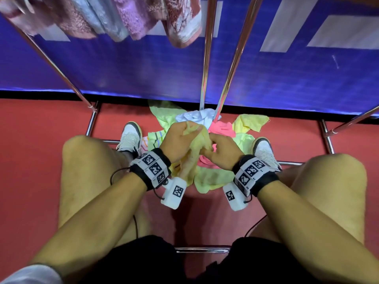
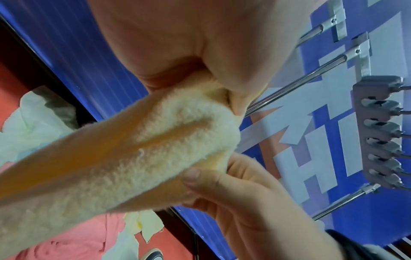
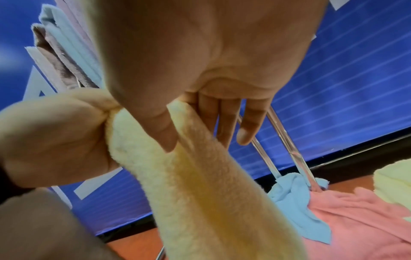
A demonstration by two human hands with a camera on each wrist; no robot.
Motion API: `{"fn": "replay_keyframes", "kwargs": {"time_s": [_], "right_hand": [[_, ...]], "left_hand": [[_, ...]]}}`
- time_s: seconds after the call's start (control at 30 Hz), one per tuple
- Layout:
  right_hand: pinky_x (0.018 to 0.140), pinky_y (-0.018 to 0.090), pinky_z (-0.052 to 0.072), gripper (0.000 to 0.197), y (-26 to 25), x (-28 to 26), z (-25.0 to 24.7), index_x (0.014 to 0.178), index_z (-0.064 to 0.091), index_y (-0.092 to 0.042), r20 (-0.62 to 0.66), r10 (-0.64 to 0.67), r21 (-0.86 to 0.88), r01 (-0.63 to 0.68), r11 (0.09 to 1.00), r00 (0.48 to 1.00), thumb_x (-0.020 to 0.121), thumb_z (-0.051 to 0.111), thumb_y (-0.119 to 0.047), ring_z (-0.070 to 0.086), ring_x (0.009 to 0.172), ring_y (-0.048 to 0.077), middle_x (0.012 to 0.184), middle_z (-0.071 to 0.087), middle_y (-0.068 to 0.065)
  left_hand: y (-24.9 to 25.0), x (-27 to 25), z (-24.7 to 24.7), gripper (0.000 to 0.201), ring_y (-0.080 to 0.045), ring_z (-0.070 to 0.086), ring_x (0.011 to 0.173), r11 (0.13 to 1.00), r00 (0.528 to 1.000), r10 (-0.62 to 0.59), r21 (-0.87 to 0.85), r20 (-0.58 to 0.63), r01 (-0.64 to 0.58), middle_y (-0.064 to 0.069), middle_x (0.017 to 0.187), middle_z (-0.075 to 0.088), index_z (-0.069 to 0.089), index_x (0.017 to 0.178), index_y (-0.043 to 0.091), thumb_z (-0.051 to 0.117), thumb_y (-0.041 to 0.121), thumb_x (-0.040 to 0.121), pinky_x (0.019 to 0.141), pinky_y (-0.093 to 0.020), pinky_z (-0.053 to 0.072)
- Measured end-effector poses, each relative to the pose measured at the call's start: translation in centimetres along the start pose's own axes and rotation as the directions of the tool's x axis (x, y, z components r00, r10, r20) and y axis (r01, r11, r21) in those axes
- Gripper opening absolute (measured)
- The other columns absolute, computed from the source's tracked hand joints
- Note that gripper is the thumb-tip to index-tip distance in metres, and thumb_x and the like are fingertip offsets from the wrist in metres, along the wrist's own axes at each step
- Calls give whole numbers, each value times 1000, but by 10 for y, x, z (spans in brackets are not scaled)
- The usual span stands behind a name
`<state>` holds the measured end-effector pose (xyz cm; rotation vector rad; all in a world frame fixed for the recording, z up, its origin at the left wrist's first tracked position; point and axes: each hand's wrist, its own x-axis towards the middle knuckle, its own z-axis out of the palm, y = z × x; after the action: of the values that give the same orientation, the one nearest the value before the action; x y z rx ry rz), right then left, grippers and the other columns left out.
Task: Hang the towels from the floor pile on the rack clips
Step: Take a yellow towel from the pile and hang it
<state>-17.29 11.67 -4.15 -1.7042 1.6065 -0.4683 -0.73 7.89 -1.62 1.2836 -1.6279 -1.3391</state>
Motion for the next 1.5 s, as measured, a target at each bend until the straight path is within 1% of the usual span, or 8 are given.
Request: {"fn": "replay_keyframes", "kwargs": {"time_s": [0.43, 0.63, 0.77, 0.9, 1.03, 1.2, 1.37, 1.5], "right_hand": [[68, 32, 32, 39, 12, -3, -23, 65, 36, -28, 83, 50, -284, -24, 958, 995, 93, 59, -44, 52, 81, 27, 66, 43, -8], [86, 39, 41, 49, 24, -8, -32, 81, 71, -14, -125, 67, -480, -120, 869, 990, 83, 60, -61, 47, 99, 31, 90, 47, 5], [65, 31, 37, 35, 30, -14, -35, 67, 57, -18, -93, 193, -343, -214, 915, 977, 86, 63, -47, 58, 84, 32, 78, 57, 8], [62, 32, 36, 37, 32, -17, -39, 59, 44, -23, -199, 284, -251, -329, 910, 938, 88, 57, -40, 52, 71, 33, 69, 53, 6], [67, 35, 42, 21, 35, -19, -49, 83, 50, -15, -235, 303, -221, -354, 909, 924, 92, 54, -34, 54, 79, 34, 82, 59, 11], [60, 32, 35, 26, 30, -19, -41, 107, 44, -18, -220, 203, -33, -215, 976, 954, 93, 62, -30, 48, 58, 21, 62, 50, 3], [54, 27, 31, 32, 9, -20, -32, 113, 44, -23, -199, 143, 130, -119, 984, 970, 88, 63, -18, 41, 48, 12, 51, 41, -2], [41, 30, 45, 26, -12, -25, -29, 107, 44, -25, -124, 99, 281, -61, 958, 987, 90, 61, -15, 52, 42, 27, 61, 50, 20]], "left_hand": [[-19, 9, -41, 57, -18, 42, 69, 994, 964, 64, 101, -260, -39, -10, 70, 48, 53, 72, -10, 57, 44, 91, 67, -52, 44], [-21, 7, -39, 47, -14, 46, 69, 993, 943, -11, 109, -332, 50, -10, 71, 53, 57, 79, -10, 56, 33, 97, 68, -40, 46], [-23, 11, -47, 34, -12, 48, 67, 993, 915, -27, 93, -403, 71, -2, 72, 58, 60, 77, -3, 56, 23, 98, 63, -21, 42], [-28, 13, -48, 44, -15, 44, 67, 991, 903, -24, 108, -428, 77, -7, 71, 52, 53, 76, -9, 56, 29, 97, 63, -30, 41], [-29, 16, -44, 38, -13, 47, 68, 993, 872, -34, 83, -489, 85, -3, 71, 53, 54, 76, -9, 63, 25, 92, 68, -27, 42], [-22, 10, -25, 27, -5, 50, 49, 985, 953, -148, 46, -263, 166, -3, 66, 54, 55, 71, 9, 71, 20, 89, 47, -25, 45], [-24, 4, 0, 27, -14, 49, 62, 988, 989, -131, 77, -69, 136, -2, 66, 56, 59, 69, 13, 81, 25, 80, 62, -31, 42], [-14, -2, 16, 27, -14, 41, 59, 993, 994, -103, 48, -17, 104, -2, 65, 49, 58, 70, 17, 81, 27, 79, 57, -25, 35]]}}
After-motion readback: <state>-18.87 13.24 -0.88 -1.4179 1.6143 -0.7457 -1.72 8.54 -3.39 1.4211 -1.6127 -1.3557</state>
